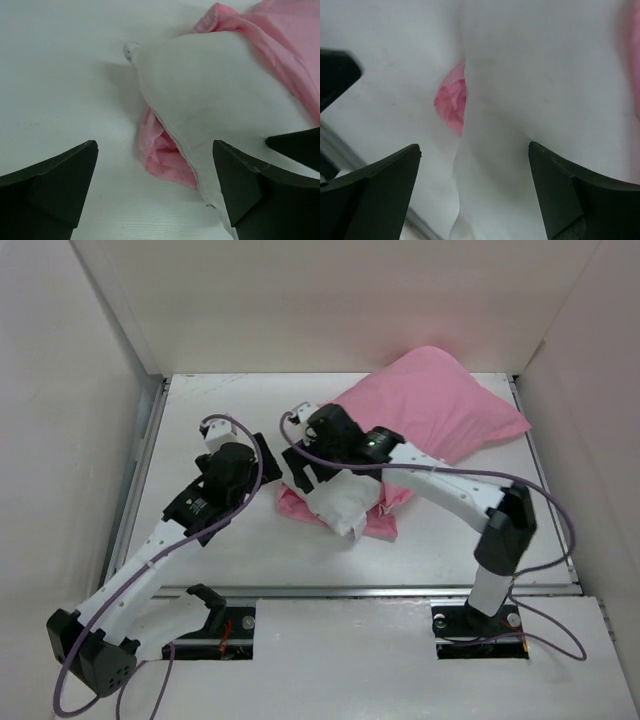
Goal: Put the pillow into the pillowcase
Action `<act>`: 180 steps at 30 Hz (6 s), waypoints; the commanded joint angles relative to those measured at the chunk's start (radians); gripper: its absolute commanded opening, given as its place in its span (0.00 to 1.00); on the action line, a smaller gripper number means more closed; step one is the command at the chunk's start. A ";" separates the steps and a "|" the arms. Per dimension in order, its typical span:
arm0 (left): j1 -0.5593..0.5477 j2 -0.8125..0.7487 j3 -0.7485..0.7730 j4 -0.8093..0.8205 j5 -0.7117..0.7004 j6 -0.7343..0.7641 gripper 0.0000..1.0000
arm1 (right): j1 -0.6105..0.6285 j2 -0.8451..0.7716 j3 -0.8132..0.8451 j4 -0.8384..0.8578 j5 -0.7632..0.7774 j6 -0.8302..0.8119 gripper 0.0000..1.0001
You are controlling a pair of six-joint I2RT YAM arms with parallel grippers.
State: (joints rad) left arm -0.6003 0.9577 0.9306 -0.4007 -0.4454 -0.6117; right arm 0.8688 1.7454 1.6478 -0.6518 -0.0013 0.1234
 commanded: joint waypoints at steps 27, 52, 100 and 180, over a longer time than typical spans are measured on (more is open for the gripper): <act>-0.028 0.196 -0.188 0.623 0.625 0.164 1.00 | 0.016 -0.667 -0.205 0.021 0.653 0.191 0.00; -0.118 0.661 0.059 0.698 0.418 0.211 0.00 | 0.016 -0.679 -0.144 0.055 0.630 0.182 0.00; 0.066 -0.148 -0.029 0.106 -0.061 0.032 0.00 | -0.186 0.088 -0.124 0.322 0.386 0.208 0.07; -0.024 0.543 0.036 0.744 0.487 0.061 0.20 | -0.109 0.032 0.155 0.156 -0.834 -0.114 0.00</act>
State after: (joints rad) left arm -0.5808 1.4857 0.9360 0.2062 0.0425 -0.4866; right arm 0.7395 1.7569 1.7386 -0.6323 -0.3843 -0.0097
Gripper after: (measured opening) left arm 0.210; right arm 0.010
